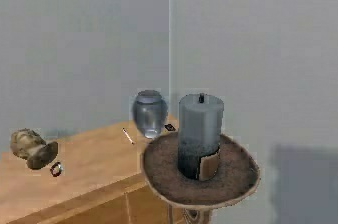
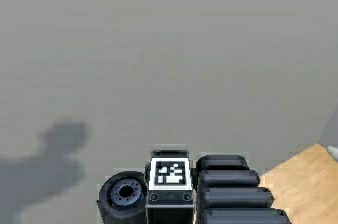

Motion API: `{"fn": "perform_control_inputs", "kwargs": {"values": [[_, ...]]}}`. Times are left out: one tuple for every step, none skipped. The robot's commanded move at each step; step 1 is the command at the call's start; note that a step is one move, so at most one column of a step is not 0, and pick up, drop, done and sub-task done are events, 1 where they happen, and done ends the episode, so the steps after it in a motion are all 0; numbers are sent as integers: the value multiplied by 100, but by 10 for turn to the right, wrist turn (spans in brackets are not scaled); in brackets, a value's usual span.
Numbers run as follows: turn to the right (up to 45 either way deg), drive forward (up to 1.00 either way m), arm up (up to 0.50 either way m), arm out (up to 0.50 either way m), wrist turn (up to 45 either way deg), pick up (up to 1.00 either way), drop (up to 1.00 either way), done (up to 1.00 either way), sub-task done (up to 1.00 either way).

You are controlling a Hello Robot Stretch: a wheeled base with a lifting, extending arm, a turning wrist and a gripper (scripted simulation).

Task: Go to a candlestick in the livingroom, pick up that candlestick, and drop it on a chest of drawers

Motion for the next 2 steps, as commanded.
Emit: {"fn": "perform_control_inputs", "kwargs": {"values": [[-450,0,0,0,0,0,0,0,0],[-360,0,0,0,0,0,0,0,0]]}}
